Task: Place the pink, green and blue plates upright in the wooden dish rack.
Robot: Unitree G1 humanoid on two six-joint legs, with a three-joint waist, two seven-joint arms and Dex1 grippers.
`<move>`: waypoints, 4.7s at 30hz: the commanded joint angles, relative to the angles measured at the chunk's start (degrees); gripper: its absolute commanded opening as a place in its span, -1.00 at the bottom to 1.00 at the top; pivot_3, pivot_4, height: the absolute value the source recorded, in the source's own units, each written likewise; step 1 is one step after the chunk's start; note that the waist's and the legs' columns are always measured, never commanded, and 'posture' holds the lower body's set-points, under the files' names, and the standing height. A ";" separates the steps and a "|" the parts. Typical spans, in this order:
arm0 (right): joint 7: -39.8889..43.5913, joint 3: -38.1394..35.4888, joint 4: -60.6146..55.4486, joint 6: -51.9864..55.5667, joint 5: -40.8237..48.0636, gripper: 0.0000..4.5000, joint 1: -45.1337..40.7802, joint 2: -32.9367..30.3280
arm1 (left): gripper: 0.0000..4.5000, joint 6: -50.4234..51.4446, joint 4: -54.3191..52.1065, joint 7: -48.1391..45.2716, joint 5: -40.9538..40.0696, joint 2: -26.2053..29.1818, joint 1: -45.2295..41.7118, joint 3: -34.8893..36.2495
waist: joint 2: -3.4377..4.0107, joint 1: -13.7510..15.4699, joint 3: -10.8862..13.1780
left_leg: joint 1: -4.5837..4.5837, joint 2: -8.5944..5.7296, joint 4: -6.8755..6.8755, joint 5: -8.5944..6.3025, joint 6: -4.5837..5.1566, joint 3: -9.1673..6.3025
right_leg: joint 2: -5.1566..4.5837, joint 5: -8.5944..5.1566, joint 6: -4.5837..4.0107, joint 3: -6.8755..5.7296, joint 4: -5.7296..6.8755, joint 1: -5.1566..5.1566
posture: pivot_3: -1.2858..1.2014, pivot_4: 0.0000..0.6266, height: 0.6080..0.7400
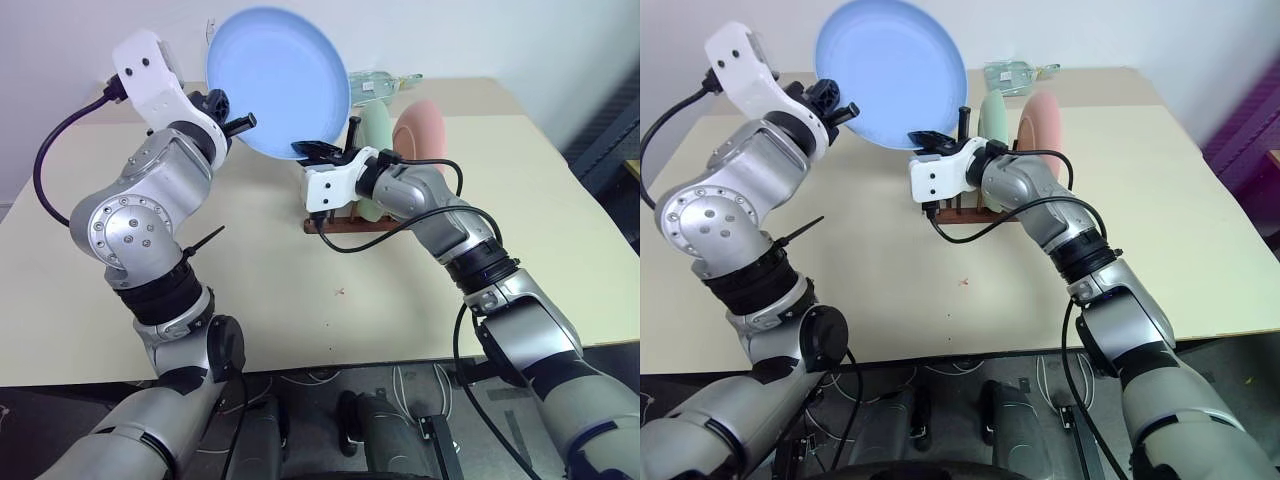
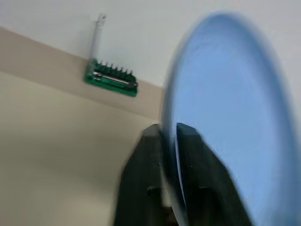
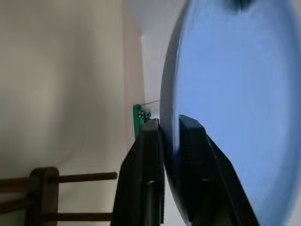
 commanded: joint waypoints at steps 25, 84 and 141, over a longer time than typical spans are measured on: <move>9.54 -18.81 -26.78 32.21 41.43 -0.81 1.70 15.12 | 0.08 -31.82 15.76 -21.10 19.84 26.37 25.64 -1.79 | -0.03 0.34 -0.03 | 0.00 0.13 -0.05 0.10 -0.21 0.01 | -0.12 -0.02 -0.07 -0.07 0.22 -0.07 | 0.03 -0.52 0.84; -50.07 -48.87 -11.49 65.82 94.87 -0.99 -5.05 31.72 | 0.08 -44.68 0.55 -59.18 18.82 24.25 47.57 -23.00 | 0.33 -0.46 0.02 | -0.01 0.17 -0.55 0.03 -0.03 -0.04 | -0.09 -0.04 -0.09 -0.03 -0.11 -0.26 | 0.03 -0.52 0.84; 25.65 -33.62 -21.75 35.20 52.62 0.99 41.63 -23.62 | 0.08 -49.44 7.54 -58.94 25.26 27.31 48.45 -20.34 | 0.48 1.38 0.09 | 0.09 -0.07 -0.56 -0.07 0.08 0.02 | -0.40 -0.33 -0.04 -0.09 -0.30 -0.30 | 0.03 -0.52 0.84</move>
